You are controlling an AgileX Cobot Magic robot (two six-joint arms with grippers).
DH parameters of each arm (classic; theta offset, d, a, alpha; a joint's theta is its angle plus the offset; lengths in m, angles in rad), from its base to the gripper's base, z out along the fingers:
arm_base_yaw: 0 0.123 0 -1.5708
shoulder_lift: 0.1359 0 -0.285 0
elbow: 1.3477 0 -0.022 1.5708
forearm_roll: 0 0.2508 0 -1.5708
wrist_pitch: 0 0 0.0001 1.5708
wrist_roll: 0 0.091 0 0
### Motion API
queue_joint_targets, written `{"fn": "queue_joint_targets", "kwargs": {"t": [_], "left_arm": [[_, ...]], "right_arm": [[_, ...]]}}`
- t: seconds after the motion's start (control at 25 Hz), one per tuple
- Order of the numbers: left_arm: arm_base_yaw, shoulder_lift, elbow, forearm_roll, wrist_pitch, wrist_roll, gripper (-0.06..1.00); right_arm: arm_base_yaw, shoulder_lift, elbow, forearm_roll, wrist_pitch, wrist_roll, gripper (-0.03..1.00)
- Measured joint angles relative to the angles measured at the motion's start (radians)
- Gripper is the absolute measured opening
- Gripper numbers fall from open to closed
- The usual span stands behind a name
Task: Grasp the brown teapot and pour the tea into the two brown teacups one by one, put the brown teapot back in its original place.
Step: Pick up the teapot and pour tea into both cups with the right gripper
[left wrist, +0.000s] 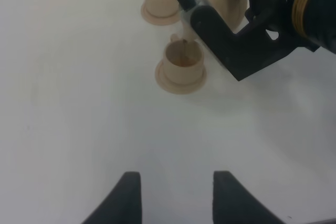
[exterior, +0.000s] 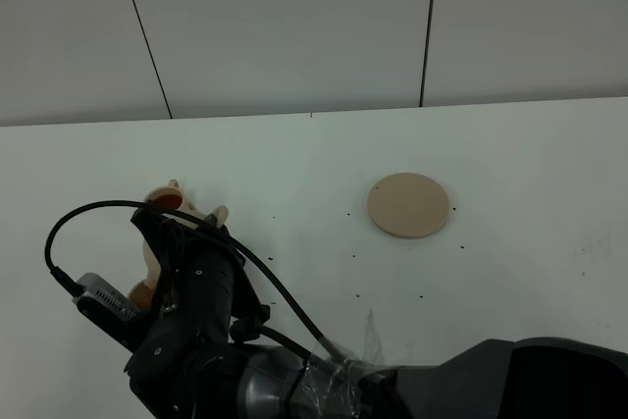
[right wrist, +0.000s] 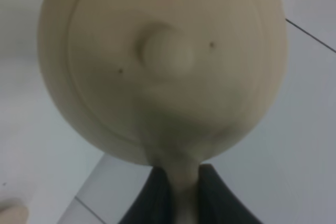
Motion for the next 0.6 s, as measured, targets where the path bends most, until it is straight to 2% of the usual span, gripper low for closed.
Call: {"fn": "queue_joint_targets", "kwargs": {"t": [0.6], "left_arm": [[0.0,0.0,0.0,0.0,0.0,0.0,0.39]], "right_arm": [[0.0,0.0,0.0,-0.003,-0.006,-0.025,0.09]]}}
